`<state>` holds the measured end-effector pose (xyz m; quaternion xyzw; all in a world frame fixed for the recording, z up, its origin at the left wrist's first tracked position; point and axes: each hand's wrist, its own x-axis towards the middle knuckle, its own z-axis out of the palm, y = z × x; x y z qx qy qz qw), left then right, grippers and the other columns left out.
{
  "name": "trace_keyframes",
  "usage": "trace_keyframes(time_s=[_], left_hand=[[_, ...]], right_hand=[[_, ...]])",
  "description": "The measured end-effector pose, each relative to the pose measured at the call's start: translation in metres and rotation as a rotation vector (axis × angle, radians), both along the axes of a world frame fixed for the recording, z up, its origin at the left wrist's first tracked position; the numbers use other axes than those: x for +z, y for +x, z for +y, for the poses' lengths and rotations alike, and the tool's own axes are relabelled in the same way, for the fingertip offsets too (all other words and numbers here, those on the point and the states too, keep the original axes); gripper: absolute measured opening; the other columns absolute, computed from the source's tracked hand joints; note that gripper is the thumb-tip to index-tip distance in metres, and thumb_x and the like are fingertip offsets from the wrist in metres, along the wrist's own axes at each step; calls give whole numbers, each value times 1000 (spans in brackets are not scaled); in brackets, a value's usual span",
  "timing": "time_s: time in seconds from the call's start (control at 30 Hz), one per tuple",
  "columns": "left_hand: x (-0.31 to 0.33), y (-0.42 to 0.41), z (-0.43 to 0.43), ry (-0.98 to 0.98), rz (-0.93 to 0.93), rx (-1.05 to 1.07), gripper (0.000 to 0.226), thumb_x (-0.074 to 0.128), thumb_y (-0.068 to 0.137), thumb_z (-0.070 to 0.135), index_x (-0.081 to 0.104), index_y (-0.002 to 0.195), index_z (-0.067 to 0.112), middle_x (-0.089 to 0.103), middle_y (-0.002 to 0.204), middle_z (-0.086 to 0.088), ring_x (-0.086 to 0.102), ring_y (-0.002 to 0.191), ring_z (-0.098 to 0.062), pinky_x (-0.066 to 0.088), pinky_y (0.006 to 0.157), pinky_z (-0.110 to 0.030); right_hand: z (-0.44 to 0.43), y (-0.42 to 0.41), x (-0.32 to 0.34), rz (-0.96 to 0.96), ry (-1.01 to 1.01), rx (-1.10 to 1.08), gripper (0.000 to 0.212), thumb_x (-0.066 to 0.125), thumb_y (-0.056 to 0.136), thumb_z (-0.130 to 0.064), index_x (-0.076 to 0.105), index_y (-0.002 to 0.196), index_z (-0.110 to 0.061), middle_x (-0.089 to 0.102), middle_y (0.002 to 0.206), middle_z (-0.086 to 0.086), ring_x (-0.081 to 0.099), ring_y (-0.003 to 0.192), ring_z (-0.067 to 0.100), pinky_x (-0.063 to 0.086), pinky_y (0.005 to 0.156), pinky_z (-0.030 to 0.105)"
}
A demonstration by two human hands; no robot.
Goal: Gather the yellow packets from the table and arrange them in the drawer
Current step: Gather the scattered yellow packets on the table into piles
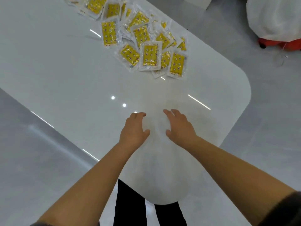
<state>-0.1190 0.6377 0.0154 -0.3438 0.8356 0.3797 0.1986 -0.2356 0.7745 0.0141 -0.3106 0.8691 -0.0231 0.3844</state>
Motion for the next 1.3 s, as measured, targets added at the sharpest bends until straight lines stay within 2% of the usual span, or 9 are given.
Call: trace_keyframes(time_s=[0.1,0.2,0.33,0.47,0.53,0.7,1.1,1.2,1.3], left_hand=[[-17,25,52,-3,-212,-79,86,69,83,35,16,150,29,6,159,-4,14,144,-27,40,103,-41],[-41,31,87,-56,-343,-123,107,71,80,46,-10,150,35,-26,157,-3,-14,146,-33,28,108,-58],[-64,7,105,-141,-393,-110,124,71,73,57,-28,144,35,-39,150,-8,-23,142,-40,31,103,-65],[-76,-11,117,-230,-495,-137,127,71,73,56,-32,142,32,-38,149,-17,-20,139,-49,36,97,-68],[-77,-11,118,-245,-508,-139,128,72,72,56,-31,143,32,-38,149,-18,-19,139,-50,35,96,-69],[-80,-15,115,-245,-554,-145,128,72,71,58,-31,142,36,-39,148,-16,-18,140,-49,36,97,-68],[-74,-26,117,-325,-639,-185,128,70,70,62,-30,143,31,-33,150,-20,-11,141,-51,47,95,-48],[-71,-36,121,-311,-691,-175,122,73,75,50,-24,146,26,-30,150,-25,-8,140,-54,51,90,-43],[-64,-64,129,-362,-766,-129,101,65,86,21,-14,150,15,-20,151,-32,4,141,-52,49,94,-45]], right_hand=[[39,15,-18,-15,187,89,89,61,90,-22,-2,151,-39,-9,161,2,5,146,37,38,105,52],[63,12,-42,-16,297,79,107,69,85,-17,-13,148,-46,-29,156,1,-12,144,45,33,104,62],[78,15,-68,39,310,82,113,70,85,-12,-20,144,-47,-37,153,1,-12,143,48,46,98,53],[77,6,-66,55,306,163,101,63,90,-12,-12,148,-44,-27,157,4,0,143,49,52,90,40],[74,-14,-59,66,291,202,99,69,86,-18,-4,148,-44,-18,159,4,9,143,43,50,92,43],[69,-103,-60,109,316,247,124,82,71,-33,-17,145,-49,-36,153,1,-18,144,43,33,103,66],[71,-134,-70,22,345,329,128,82,71,-34,-25,139,-54,-44,148,2,-25,139,47,29,103,69],[66,-136,-69,-8,377,334,129,82,71,-36,-26,138,-55,-47,146,1,-26,139,48,28,103,70],[67,-139,-67,-20,375,358,125,79,74,-36,-26,139,-54,-48,145,2,-27,138,48,28,104,68]])
